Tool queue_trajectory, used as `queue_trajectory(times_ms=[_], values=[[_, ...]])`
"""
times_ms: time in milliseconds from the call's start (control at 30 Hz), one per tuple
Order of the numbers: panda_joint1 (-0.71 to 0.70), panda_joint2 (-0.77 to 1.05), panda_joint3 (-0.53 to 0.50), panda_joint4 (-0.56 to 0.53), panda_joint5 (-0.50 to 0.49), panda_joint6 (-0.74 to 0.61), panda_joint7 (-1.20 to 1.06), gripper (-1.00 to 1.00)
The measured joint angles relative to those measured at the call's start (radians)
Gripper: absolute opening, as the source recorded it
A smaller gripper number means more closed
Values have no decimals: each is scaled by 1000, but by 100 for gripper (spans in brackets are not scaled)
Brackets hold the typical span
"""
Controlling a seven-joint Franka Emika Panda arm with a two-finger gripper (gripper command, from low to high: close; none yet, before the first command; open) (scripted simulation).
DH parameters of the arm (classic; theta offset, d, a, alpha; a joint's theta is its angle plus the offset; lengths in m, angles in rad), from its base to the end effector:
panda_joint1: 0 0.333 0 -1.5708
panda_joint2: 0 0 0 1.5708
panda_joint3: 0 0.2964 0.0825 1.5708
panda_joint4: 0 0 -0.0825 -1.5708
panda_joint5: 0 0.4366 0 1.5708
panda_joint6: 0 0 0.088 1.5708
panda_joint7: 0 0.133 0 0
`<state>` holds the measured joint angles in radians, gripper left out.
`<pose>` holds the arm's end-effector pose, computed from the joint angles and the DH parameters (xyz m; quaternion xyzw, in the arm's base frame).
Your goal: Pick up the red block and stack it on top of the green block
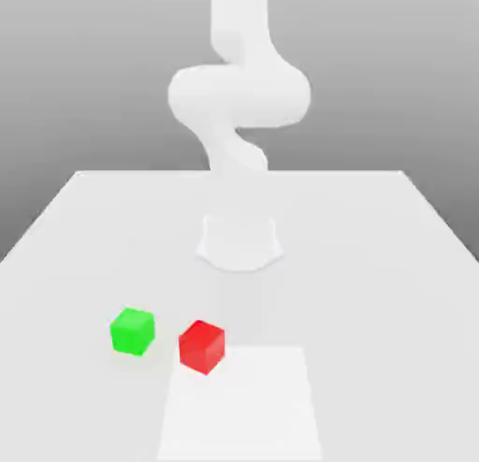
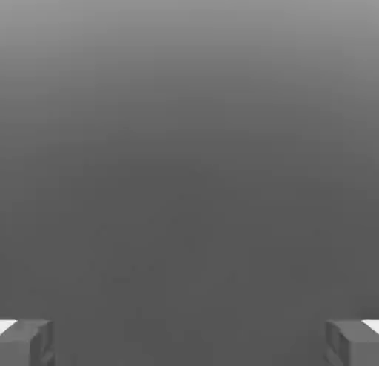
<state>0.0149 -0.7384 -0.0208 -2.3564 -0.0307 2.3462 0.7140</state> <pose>0.4557 -0.0054 0.6288 -0.8767 0.3233 -0.3363 0.1173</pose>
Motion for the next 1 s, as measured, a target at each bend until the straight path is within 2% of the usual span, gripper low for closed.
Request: queue_trajectory(times_ms=[433,700,867,933,1000], values=[[75,317,-169,-293,-125,239,-476,0],[126,511,-297,-472,-145,388,-811,0],[166,647,-356,-562,-78,496,-1036,0],[186,720,-348,-561,12,556,-1110,0],[161,796,-287,-551,138,616,-1201,0]])
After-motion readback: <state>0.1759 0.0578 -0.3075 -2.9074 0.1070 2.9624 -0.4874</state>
